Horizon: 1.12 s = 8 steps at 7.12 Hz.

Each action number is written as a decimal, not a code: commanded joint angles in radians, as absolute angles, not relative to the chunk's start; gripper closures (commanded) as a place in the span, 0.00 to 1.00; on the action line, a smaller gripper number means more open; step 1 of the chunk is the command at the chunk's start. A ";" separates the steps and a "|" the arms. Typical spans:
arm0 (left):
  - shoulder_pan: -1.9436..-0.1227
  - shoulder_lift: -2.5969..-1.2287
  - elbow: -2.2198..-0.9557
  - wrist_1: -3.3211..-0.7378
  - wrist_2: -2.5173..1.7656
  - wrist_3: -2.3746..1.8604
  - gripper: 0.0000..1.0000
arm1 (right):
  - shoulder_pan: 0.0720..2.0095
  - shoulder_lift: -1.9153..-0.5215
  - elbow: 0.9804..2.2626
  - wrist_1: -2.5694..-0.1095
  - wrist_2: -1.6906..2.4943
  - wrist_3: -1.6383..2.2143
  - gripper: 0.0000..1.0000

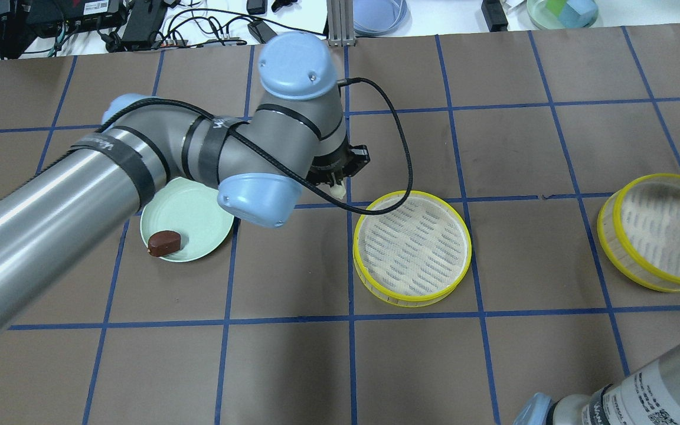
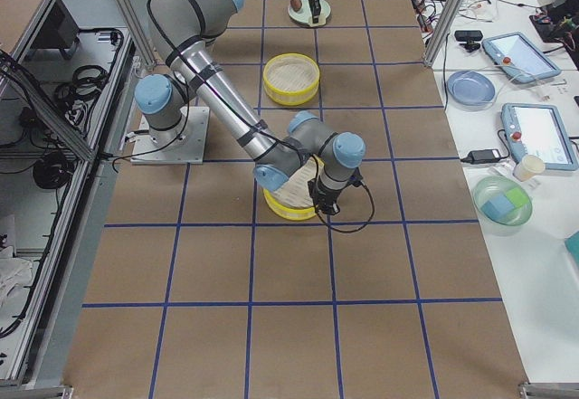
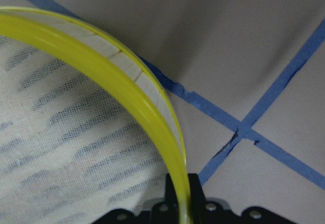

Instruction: Stack buns with steamer

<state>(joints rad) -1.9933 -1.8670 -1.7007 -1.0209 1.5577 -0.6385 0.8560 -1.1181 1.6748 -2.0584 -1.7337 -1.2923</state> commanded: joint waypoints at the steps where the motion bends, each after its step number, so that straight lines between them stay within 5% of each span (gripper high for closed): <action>1: -2.083 -1.929 -1.701 -0.968 1.559 -0.779 0.96 | 0.865 -1.210 1.674 -2.007 -1.732 -1.275 1.00; 2: -2.114 -1.968 -1.703 -0.954 1.554 -0.826 0.96 | 0.873 -1.238 1.674 -1.984 -1.726 -1.250 1.00; 3: -2.146 -1.988 -1.701 -0.954 1.551 -0.833 0.82 | 0.896 -1.253 1.672 -1.956 -1.709 -1.212 1.00; 4: -2.163 -2.000 -1.704 -0.954 1.557 -0.850 0.37 | 0.940 -1.288 1.666 -1.892 -1.709 -1.142 1.00; 5: -2.164 -2.008 -1.704 -0.947 1.549 -0.894 0.09 | 0.990 -1.328 1.669 -1.825 -1.709 -1.056 1.00; 6: -2.167 -2.008 -1.704 -0.939 1.542 -0.897 0.00 | 1.065 -1.342 1.674 -1.769 -1.695 -0.937 1.00; 8: -2.169 -2.002 -1.700 -0.939 1.535 -0.907 0.00 | 1.199 -1.361 1.674 -1.764 -1.695 -0.797 1.00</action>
